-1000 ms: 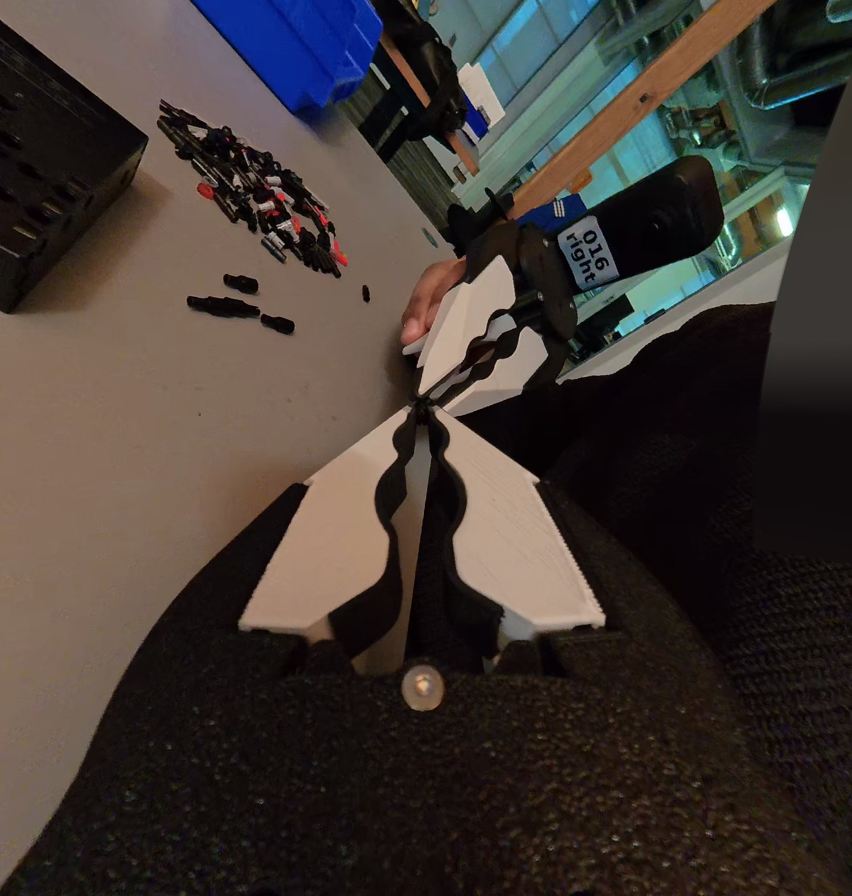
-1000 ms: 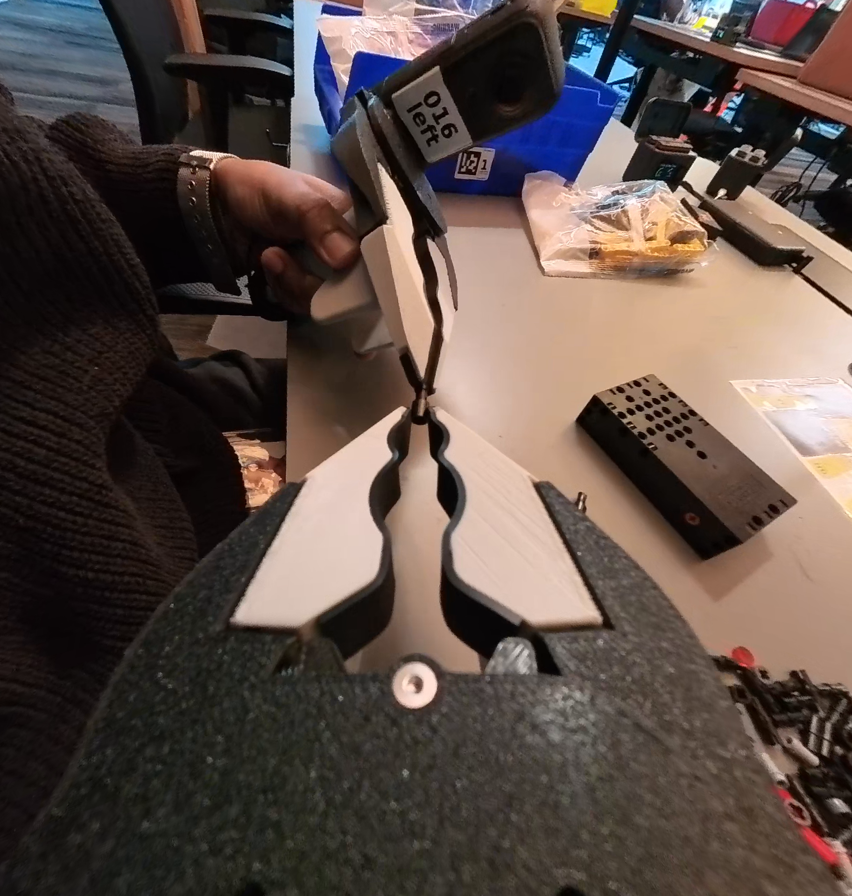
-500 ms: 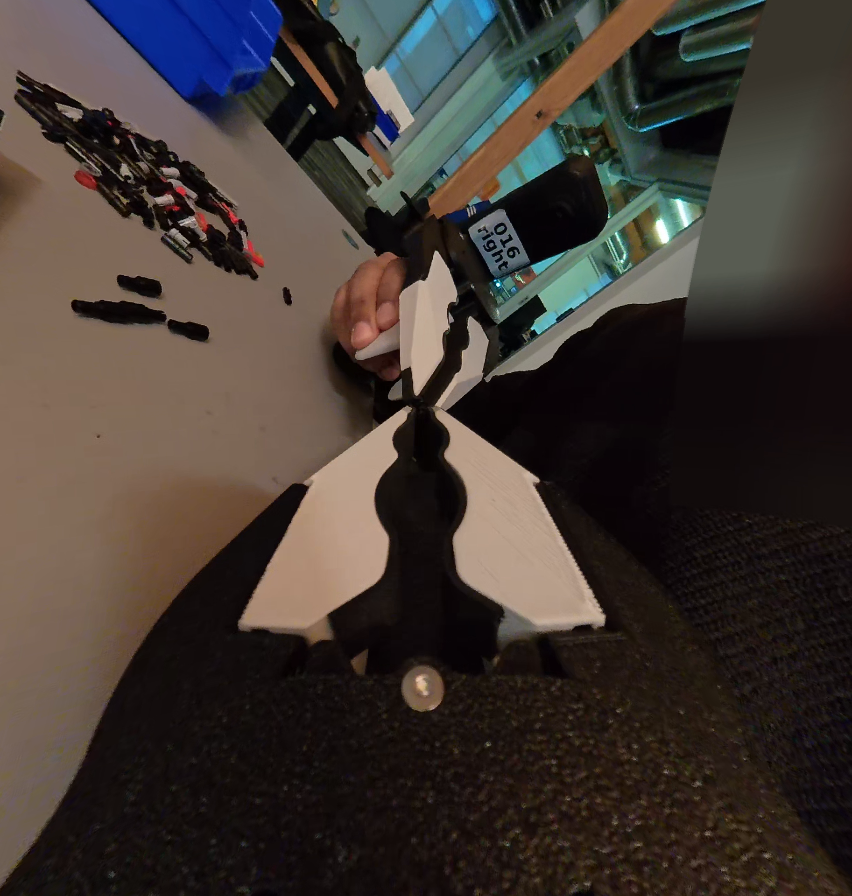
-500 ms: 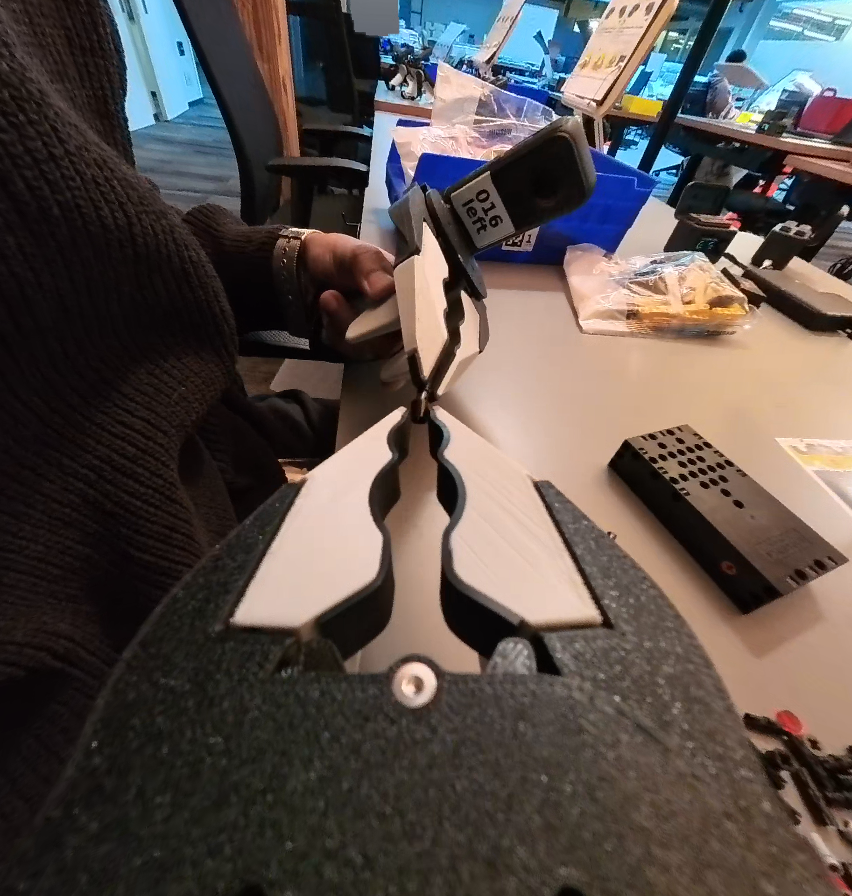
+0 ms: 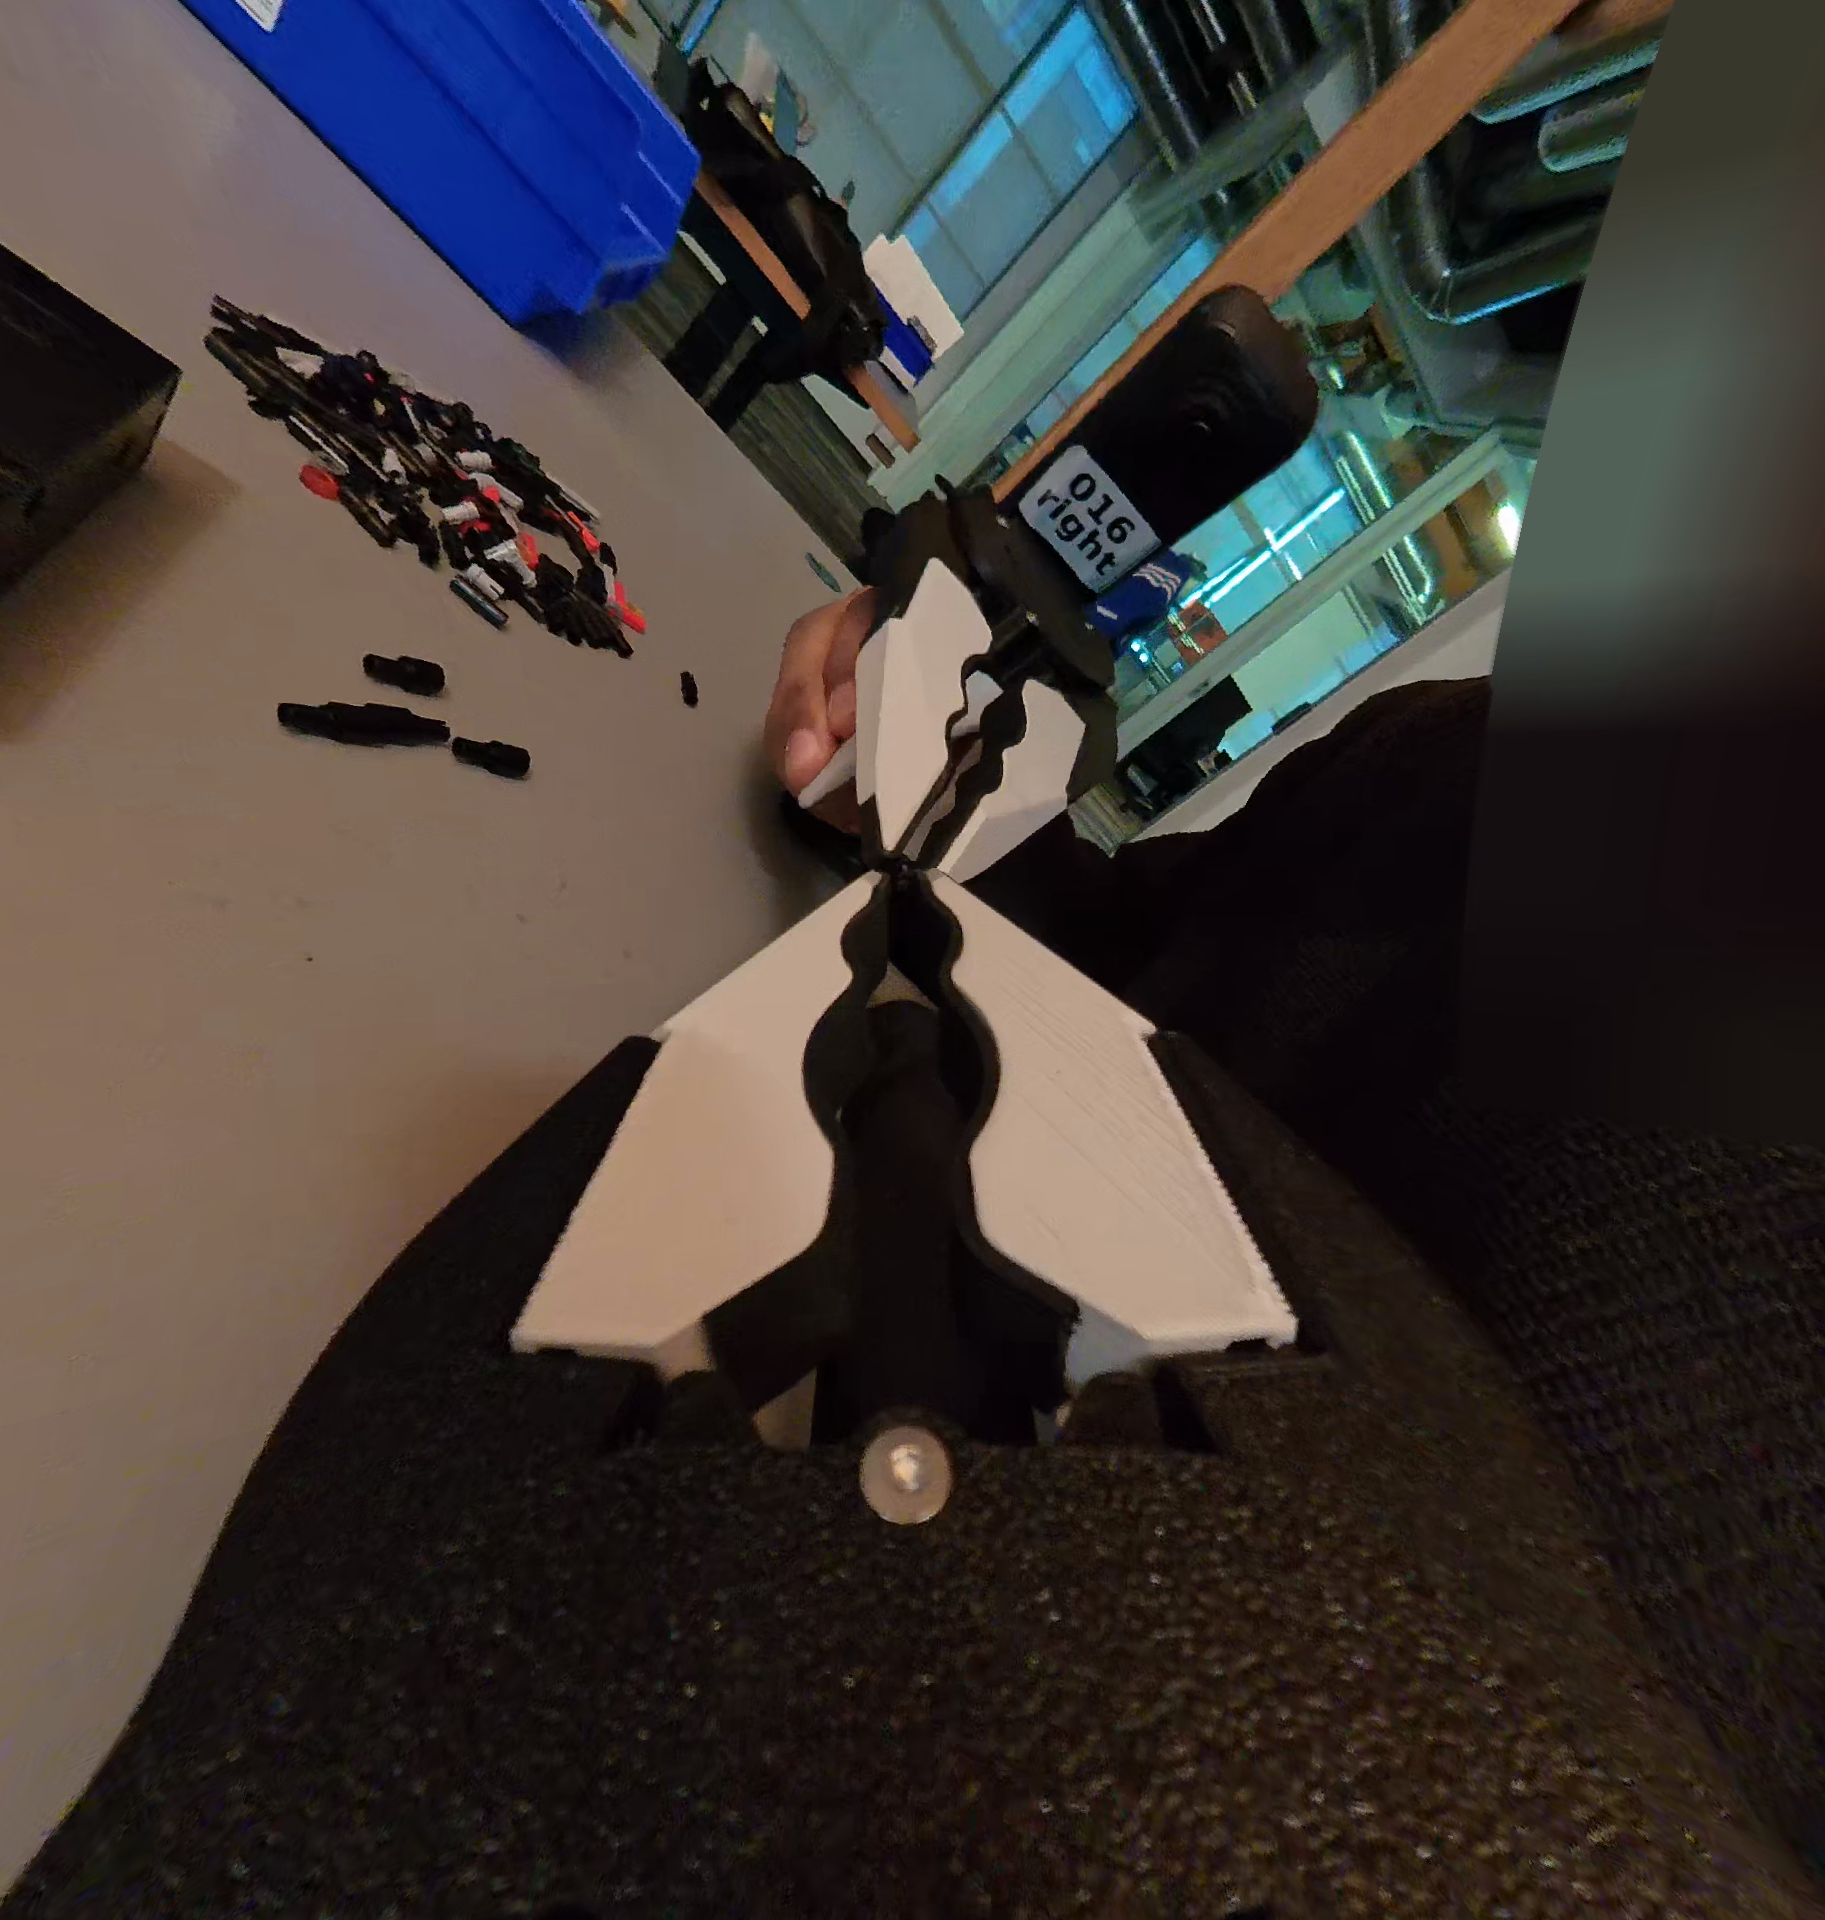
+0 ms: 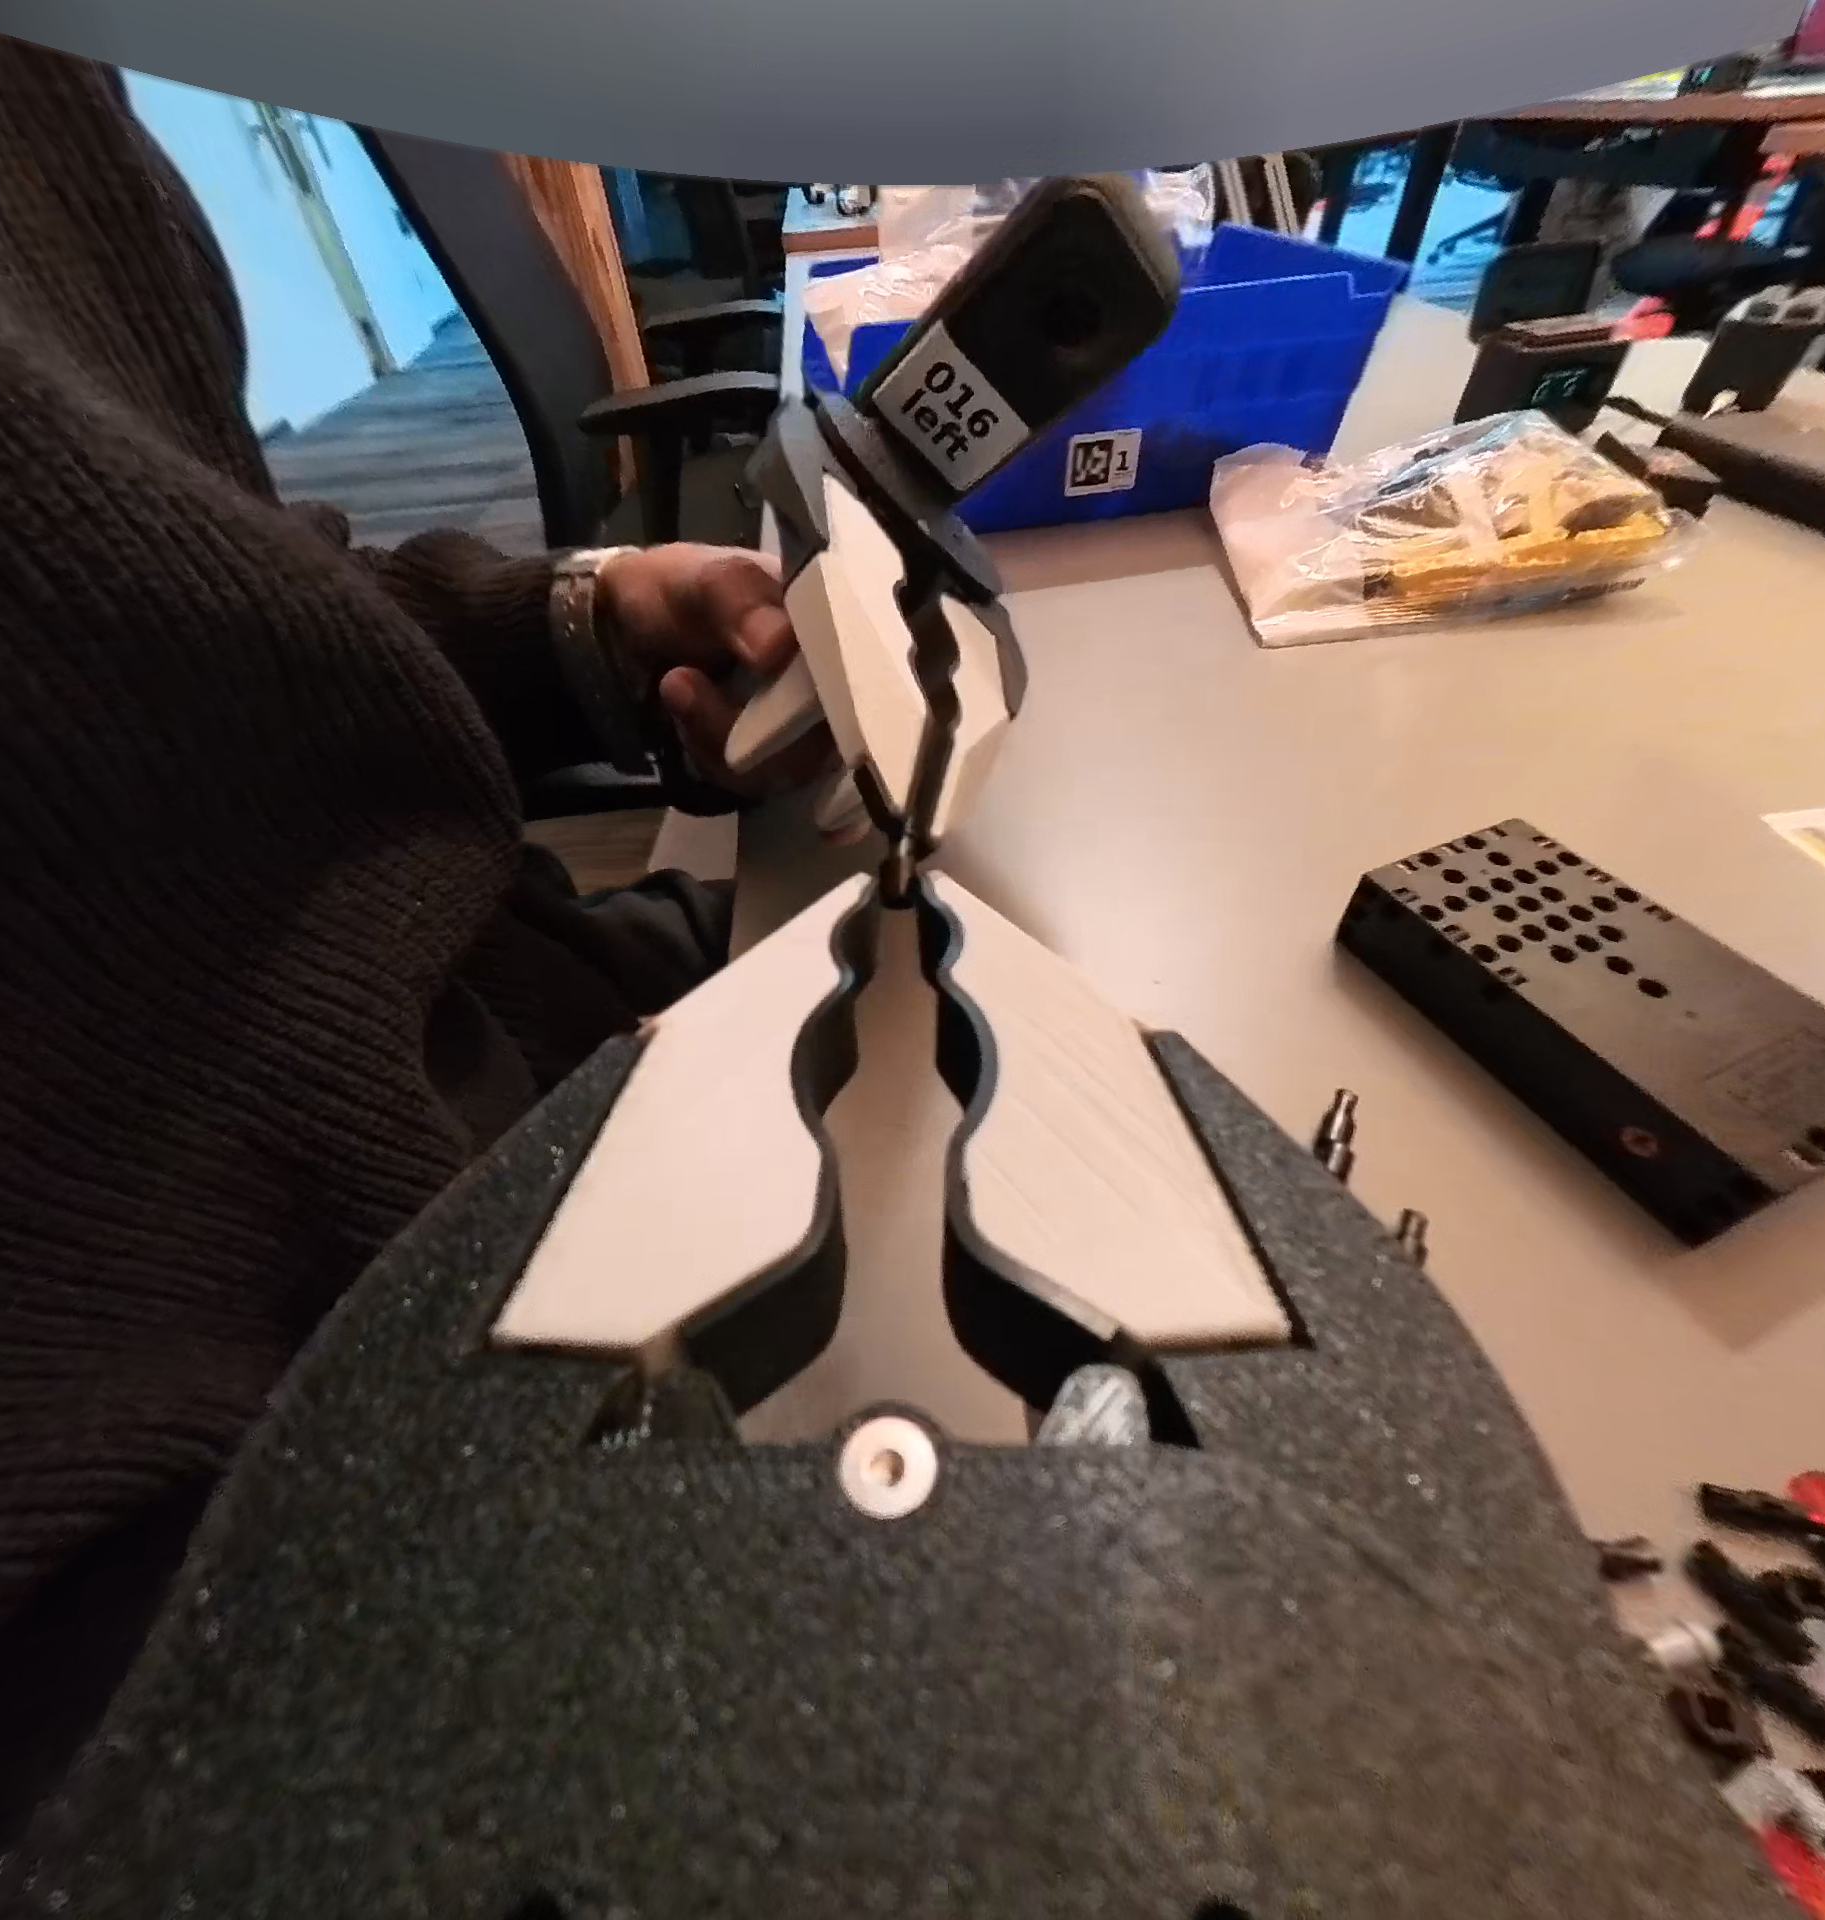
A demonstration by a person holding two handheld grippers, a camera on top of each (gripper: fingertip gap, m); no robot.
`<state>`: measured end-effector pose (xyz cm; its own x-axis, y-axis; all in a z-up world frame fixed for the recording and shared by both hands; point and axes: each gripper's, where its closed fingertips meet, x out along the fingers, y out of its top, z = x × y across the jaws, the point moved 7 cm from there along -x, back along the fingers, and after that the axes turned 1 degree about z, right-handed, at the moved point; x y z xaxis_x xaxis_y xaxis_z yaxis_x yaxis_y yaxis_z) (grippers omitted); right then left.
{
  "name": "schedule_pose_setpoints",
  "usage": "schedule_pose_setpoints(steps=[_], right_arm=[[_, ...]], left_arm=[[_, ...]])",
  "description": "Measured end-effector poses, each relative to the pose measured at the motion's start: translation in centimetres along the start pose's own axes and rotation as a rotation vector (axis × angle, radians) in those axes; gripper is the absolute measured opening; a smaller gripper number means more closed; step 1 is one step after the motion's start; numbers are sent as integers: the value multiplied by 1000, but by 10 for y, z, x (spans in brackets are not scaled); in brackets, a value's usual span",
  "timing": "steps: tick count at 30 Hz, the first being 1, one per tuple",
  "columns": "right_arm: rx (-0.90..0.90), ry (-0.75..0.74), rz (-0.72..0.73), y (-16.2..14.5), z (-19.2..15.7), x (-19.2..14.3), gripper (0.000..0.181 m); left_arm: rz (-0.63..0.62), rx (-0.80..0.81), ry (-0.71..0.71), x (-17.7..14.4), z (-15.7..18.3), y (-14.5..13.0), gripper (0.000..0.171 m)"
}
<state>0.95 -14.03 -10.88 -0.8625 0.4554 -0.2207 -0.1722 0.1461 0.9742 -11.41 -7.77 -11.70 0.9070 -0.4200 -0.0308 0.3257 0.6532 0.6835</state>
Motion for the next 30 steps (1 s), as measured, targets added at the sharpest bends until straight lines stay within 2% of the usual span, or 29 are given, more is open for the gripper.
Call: schedule_pose_setpoints(steps=[9, 17, 30], right_arm=[[63, 57, 13, 0, 2, -2, 6], [-27, -44, -29, -2, 0, 2, 6], [286, 154, -2, -5, 11, -1, 6]], left_arm=[[-6, -2, -14, 1, 1, -1, 3], [-7, -16, 34, 0, -3, -1, 3], [-13, 30, 38, 3, 1, -2, 3]])
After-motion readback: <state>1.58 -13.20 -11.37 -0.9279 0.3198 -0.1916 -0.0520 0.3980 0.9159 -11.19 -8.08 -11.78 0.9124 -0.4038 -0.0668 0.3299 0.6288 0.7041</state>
